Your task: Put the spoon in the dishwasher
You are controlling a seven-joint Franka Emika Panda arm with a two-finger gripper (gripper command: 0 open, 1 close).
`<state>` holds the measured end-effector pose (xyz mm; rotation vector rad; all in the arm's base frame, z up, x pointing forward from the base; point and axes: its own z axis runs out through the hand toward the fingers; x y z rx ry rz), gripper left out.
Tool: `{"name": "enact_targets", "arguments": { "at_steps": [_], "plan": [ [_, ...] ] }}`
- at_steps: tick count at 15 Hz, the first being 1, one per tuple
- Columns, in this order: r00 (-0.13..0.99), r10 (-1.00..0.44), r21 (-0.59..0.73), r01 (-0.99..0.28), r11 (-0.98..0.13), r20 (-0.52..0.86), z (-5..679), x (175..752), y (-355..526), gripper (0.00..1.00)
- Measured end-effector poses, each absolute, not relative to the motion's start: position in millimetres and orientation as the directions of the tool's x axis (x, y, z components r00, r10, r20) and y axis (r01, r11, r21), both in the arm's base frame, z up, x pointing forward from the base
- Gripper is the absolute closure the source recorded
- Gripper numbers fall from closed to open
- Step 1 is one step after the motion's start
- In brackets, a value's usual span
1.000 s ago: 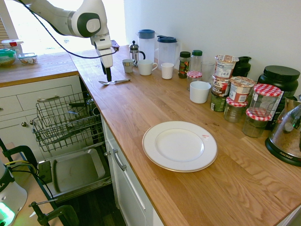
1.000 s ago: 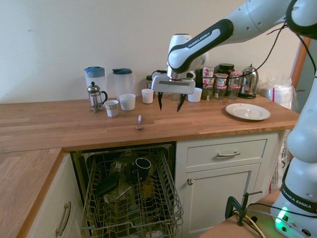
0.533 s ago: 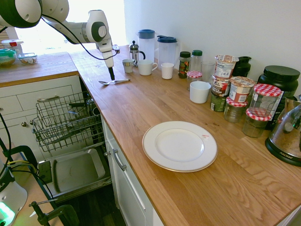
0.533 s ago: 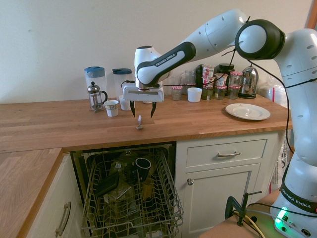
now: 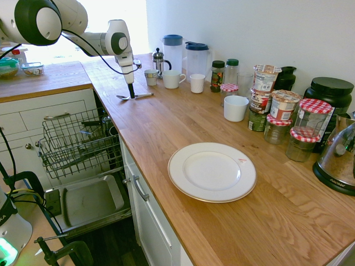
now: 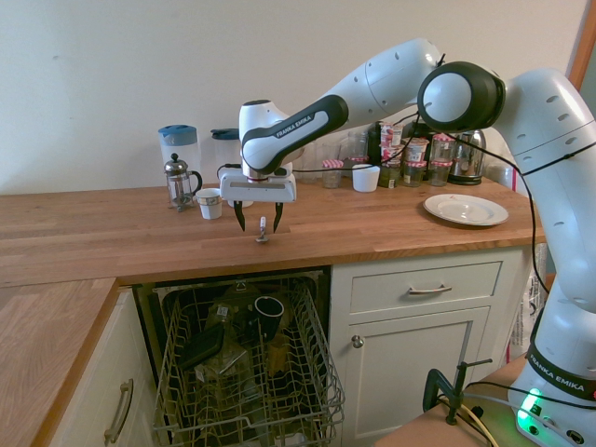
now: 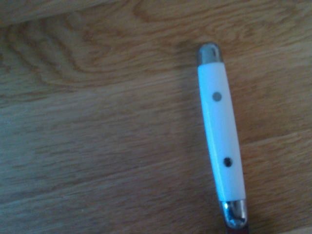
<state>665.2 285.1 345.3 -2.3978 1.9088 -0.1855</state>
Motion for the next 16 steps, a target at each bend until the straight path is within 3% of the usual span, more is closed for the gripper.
{"name": "enact_targets", "arguments": {
  "at_steps": [1,2,16],
  "plan": [
    [0.219,-0.975,-0.128,-0.966,-0.223,0.048,344,665,285,0.00],
    [0.216,-0.975,-0.127,-0.967,-0.220,0.047,343,666,284,1.00],
    [0.203,-0.979,-0.099,-0.974,-0.205,0.034,337,670,273,1.00]
  ]
}}
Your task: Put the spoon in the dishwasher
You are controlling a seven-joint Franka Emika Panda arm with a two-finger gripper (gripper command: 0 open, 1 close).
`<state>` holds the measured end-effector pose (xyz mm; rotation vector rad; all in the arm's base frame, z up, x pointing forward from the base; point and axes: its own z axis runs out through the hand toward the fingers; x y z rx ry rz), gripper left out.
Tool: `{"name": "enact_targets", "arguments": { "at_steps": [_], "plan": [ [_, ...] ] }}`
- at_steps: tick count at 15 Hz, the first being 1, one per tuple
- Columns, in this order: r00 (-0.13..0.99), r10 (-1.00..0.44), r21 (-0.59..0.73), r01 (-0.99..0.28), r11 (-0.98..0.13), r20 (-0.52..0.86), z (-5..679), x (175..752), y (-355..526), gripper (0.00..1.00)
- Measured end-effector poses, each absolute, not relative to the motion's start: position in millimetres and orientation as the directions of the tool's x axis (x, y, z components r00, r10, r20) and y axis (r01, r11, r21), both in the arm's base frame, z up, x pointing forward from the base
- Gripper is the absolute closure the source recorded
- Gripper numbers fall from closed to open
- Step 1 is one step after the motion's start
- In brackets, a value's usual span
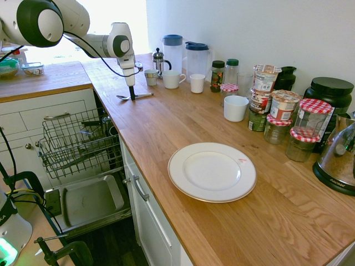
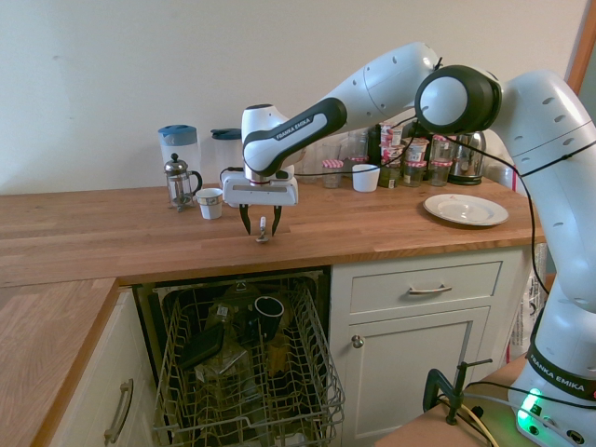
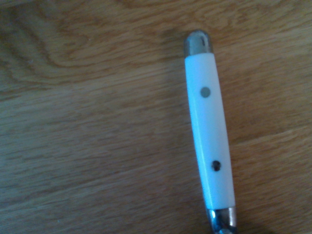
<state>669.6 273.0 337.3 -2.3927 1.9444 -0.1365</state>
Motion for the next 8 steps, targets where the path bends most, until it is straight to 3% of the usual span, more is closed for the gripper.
{"name": "enact_targets", "arguments": {
  "at_steps": [8],
  "plan": [
    [0.219,-0.976,-0.055,-0.974,-0.219,0.007,337,685,254,1.00]
  ]
}}
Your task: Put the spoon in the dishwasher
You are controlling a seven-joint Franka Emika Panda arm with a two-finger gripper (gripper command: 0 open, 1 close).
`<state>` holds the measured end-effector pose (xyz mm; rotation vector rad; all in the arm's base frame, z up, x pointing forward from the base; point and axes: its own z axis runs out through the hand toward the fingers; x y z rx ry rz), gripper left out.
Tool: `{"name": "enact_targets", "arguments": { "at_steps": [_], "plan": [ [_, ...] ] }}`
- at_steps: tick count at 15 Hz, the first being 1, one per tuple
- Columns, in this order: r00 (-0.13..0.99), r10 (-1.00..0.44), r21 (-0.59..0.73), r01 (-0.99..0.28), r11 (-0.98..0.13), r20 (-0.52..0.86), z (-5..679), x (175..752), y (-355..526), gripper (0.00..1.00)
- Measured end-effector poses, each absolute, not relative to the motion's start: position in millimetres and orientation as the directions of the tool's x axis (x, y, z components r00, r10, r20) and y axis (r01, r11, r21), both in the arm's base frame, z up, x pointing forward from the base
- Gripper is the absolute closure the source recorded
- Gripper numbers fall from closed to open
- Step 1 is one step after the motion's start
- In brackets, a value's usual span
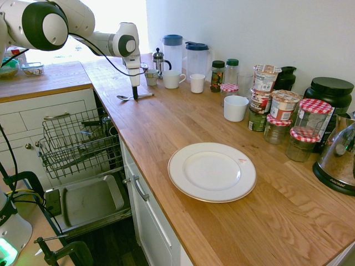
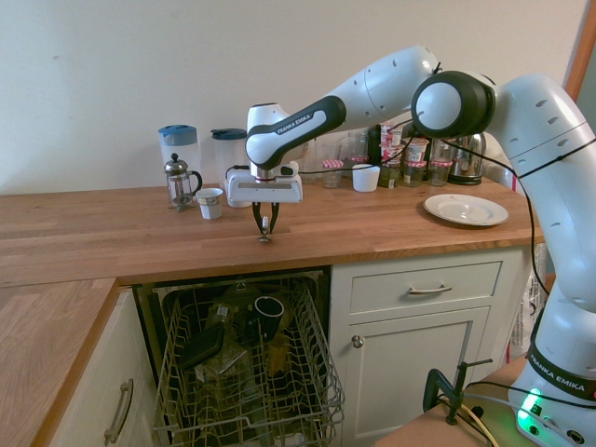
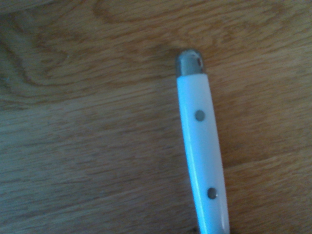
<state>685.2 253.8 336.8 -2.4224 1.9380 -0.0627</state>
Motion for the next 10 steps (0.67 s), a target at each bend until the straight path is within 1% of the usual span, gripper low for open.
{"name": "enact_targets", "arguments": {
  "at_steps": [5,8,10],
  "plan": [
    [0.210,-0.978,-0.067,-0.975,-0.210,0.004,349,694,249,1.00],
    [0.219,-0.976,-0.103,-0.970,-0.219,0.009,389,685,253,1.00],
    [0.240,-0.971,-0.108,-0.965,-0.240,0.015,412,664,260,1.00]
  ]
}}
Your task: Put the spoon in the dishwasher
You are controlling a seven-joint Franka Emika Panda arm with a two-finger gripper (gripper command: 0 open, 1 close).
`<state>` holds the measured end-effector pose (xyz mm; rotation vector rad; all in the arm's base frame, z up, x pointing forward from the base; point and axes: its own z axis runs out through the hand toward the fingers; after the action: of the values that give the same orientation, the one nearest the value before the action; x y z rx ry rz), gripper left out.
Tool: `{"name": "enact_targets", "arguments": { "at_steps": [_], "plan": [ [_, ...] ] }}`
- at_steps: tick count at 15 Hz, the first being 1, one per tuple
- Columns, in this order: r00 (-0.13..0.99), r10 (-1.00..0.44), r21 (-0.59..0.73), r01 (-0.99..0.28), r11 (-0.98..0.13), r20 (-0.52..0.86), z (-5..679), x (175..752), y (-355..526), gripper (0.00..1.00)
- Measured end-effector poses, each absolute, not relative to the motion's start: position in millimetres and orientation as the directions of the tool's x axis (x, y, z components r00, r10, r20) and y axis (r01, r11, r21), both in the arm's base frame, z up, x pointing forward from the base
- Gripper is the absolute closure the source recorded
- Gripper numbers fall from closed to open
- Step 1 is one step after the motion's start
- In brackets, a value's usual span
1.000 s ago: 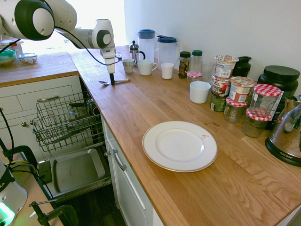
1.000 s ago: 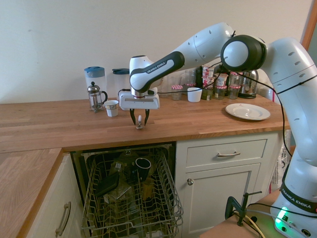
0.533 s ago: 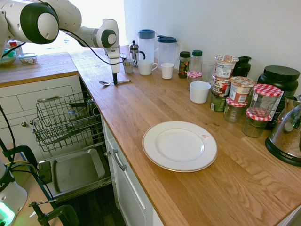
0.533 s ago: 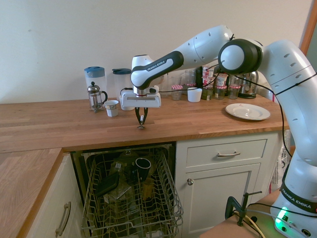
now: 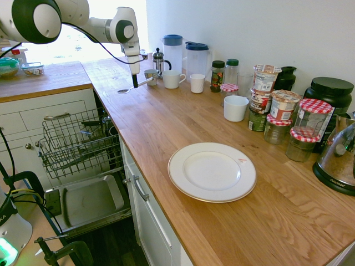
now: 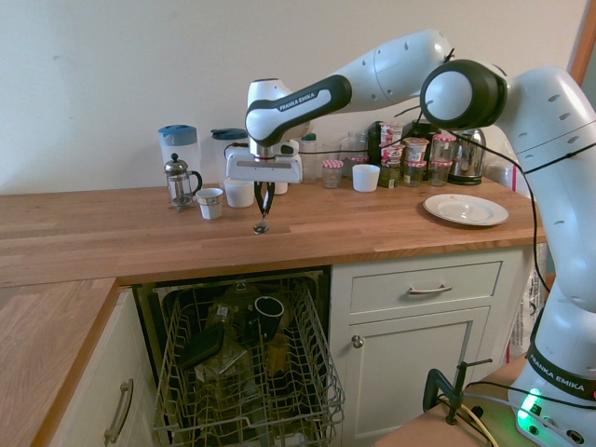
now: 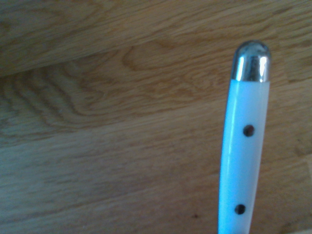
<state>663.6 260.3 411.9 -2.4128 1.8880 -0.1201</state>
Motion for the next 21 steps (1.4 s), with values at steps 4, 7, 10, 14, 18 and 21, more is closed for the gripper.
{"name": "enact_targets", "arguments": {
  "at_steps": [4,7,10,14,18,21],
  "plan": [
    [0.307,-0.951,-0.073,-0.949,-0.308,0.023,413,598,294,1.00],
    [0.326,-0.945,-0.084,-0.941,-0.328,0.039,394,548,317,1.00],
    [0.329,-0.942,-0.103,-0.937,-0.334,0.067,367,487,319,1.00],
    [0.320,-0.945,-0.126,-0.937,-0.326,0.063,353,459,317,1.00],
    [0.318,-0.945,-0.141,-0.935,-0.326,0.076,323,398,355,1.00],
    [0.311,-0.946,-0.123,-0.939,-0.321,0.095,286,363,366,1.00]
  ]
}}
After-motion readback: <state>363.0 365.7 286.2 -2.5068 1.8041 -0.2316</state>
